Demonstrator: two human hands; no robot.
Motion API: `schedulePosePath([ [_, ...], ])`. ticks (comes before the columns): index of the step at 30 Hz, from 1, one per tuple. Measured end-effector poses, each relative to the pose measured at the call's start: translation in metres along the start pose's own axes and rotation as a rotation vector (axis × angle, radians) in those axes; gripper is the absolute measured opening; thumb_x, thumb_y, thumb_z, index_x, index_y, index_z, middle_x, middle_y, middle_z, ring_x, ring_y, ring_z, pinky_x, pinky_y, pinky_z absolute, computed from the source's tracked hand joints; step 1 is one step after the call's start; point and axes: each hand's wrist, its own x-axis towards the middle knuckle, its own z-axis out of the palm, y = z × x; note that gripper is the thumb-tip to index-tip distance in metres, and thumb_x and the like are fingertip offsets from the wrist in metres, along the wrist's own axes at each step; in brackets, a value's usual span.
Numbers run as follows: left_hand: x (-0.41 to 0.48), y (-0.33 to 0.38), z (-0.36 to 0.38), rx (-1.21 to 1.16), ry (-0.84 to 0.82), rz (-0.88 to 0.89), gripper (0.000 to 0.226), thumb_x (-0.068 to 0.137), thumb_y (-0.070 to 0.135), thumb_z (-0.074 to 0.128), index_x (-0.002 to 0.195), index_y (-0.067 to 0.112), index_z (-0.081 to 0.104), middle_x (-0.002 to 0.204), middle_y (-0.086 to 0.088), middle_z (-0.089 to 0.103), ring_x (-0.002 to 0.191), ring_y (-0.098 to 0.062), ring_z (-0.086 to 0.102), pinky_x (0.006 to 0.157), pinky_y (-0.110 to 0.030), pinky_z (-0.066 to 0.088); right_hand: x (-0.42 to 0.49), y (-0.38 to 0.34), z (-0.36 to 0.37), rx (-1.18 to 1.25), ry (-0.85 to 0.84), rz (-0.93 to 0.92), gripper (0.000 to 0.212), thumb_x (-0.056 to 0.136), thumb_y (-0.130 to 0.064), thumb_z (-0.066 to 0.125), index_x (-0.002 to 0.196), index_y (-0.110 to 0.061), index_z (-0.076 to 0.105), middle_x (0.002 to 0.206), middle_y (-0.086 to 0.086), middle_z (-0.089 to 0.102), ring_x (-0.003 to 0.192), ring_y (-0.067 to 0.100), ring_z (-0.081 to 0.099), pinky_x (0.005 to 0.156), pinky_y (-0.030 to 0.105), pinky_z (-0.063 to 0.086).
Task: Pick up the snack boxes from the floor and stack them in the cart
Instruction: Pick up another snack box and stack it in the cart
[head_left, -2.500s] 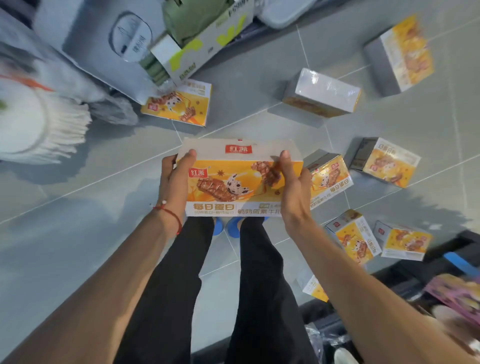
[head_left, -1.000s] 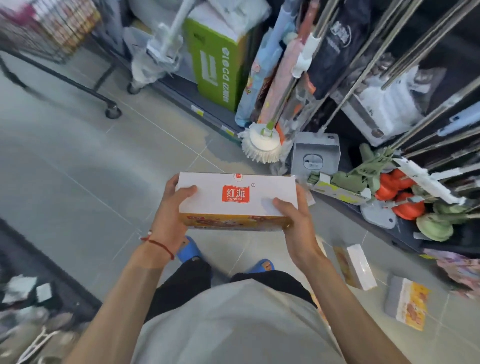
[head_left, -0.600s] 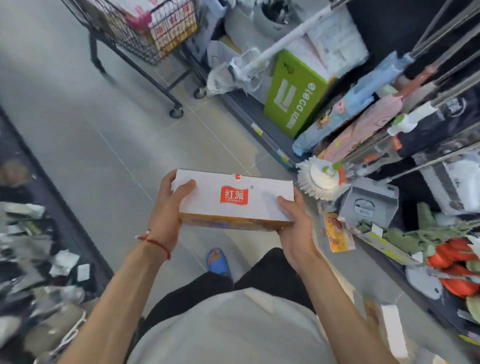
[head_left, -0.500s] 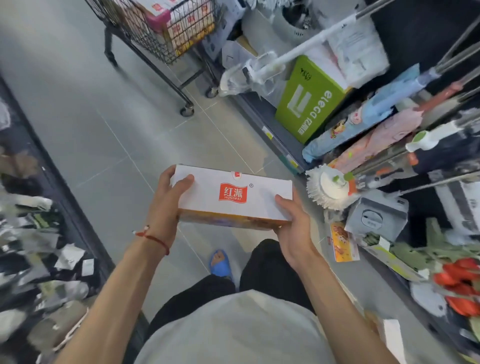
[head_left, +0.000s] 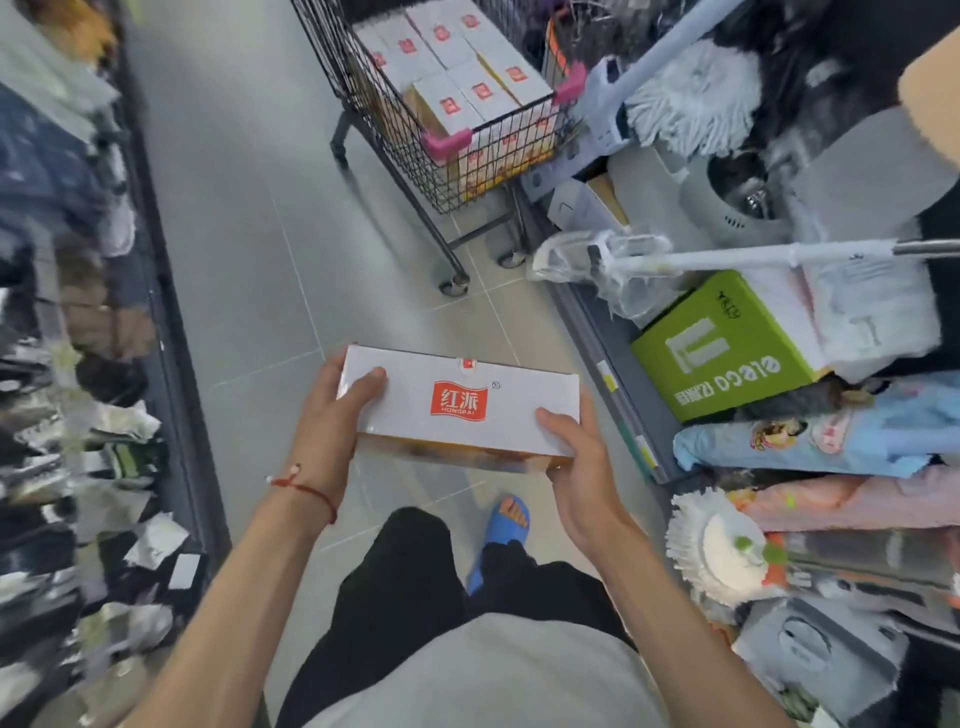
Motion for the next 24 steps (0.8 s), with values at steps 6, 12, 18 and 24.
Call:
schedulePosePath([
  [6,0.081,0.050,0.006,-0.051,0.080,0.000,0.036,0.096,0.025,0.062,0.131,0.029,0.058,0.119,0.000,0.069,0.096,-0.016,0.064,0.072,-0.024,0.046,0.085,-0.048,0.039,-0.003,-0.010,0.008,0.064,0.076,-0.026,0.069,0.139,-0.023,0.054,0.124,0.002,0.074,0.110,0.019,0.071,0.088,0.037,0.054],
  [12,0.193,0.110,-0.003,-0.016,-0.002,0.002,0.032,0.097,0.026,0.061,0.128,0.030,0.058,0.120,-0.003,0.069,0.091,-0.016,0.063,0.063,-0.021,0.045,0.173,-0.084,0.103,0.015,0.079,-0.004,0.063,0.079,-0.026,0.068,0.140,-0.022,0.054,0.125,0.004,0.074,0.119,0.028,0.069,0.096,0.049,0.055],
  [18,0.284,0.192,-0.025,0.083,-0.071,0.014,0.028,0.097,0.030,0.059,0.125,0.033,0.058,0.117,0.000,0.069,0.089,-0.014,0.064,0.058,-0.016,0.046,0.245,-0.129,0.182,0.074,0.166,-0.055,0.055,0.081,-0.029,0.064,0.135,-0.025,0.057,0.120,0.001,0.075,0.112,0.019,0.071,0.087,0.039,0.056],
  [24,0.376,0.276,-0.016,0.169,-0.107,0.051,0.046,0.082,0.042,0.067,0.127,0.036,0.060,0.123,0.002,0.068,0.098,-0.015,0.067,0.081,-0.027,0.052,0.311,-0.167,0.230,0.175,0.250,-0.083,0.037,0.093,-0.014,0.062,0.128,-0.027,0.059,0.113,-0.003,0.077,0.105,0.015,0.073,0.073,0.028,0.056],
])
